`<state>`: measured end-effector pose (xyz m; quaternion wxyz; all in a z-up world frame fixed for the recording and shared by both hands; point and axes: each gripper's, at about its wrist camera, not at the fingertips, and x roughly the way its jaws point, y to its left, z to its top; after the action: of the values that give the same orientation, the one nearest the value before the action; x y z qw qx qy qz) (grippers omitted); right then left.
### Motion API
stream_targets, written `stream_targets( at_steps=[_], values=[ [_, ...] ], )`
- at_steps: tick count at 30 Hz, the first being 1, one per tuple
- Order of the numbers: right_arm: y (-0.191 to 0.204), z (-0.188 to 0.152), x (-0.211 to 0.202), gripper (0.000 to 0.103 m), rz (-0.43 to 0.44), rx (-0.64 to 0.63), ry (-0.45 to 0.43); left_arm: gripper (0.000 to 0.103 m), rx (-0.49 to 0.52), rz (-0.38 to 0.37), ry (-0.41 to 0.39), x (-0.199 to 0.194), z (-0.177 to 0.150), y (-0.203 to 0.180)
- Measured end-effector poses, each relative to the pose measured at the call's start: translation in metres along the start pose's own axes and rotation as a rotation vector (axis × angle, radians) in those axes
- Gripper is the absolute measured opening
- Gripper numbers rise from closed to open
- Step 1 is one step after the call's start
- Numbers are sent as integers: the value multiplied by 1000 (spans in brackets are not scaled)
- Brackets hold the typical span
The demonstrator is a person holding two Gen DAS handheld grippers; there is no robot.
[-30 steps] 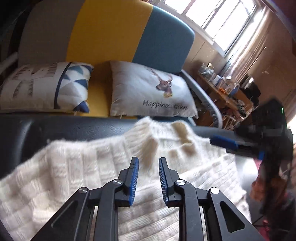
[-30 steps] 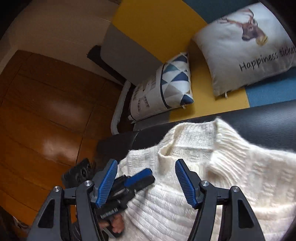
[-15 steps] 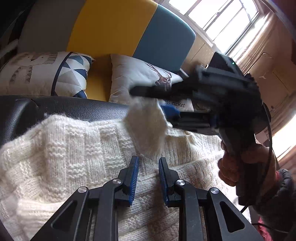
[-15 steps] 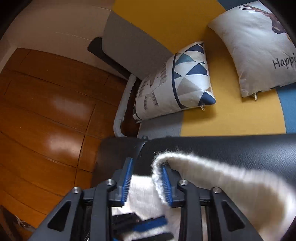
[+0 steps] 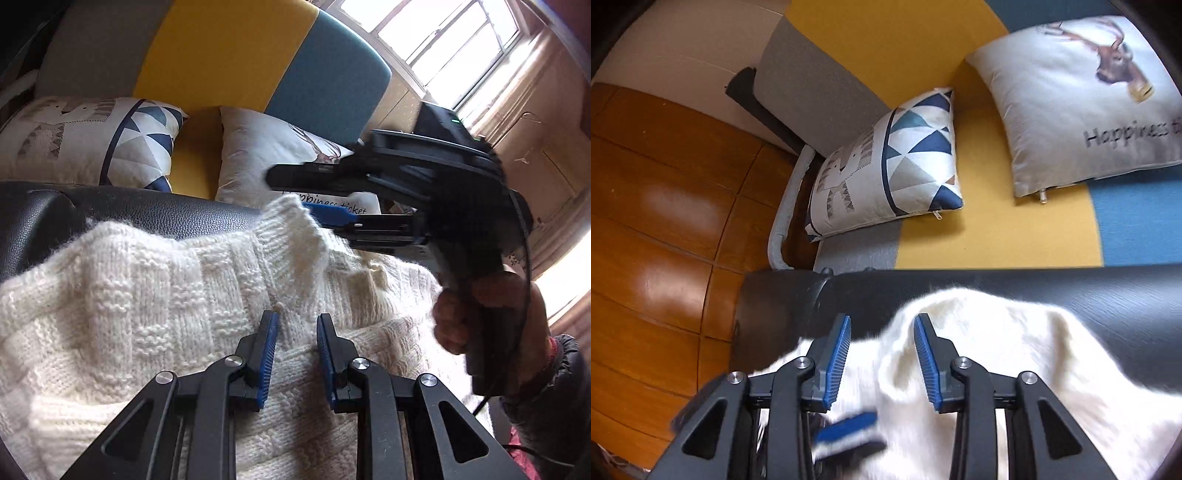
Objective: Fold clothes
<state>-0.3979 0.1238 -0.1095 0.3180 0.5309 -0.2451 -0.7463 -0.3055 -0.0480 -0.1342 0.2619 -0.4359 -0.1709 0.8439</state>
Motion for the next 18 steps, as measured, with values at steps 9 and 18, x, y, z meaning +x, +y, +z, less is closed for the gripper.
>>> stream_targets(
  at_steps=[9, 18],
  values=[
    [-7, -49, -45, 36, -69, -97, 82, 24, -23, -6, 32, 0, 20, -6],
    [-80, -64, -54, 0, -52, 109, -58, 16, -82, 64, 10, 25, 33, 7]
  ],
)
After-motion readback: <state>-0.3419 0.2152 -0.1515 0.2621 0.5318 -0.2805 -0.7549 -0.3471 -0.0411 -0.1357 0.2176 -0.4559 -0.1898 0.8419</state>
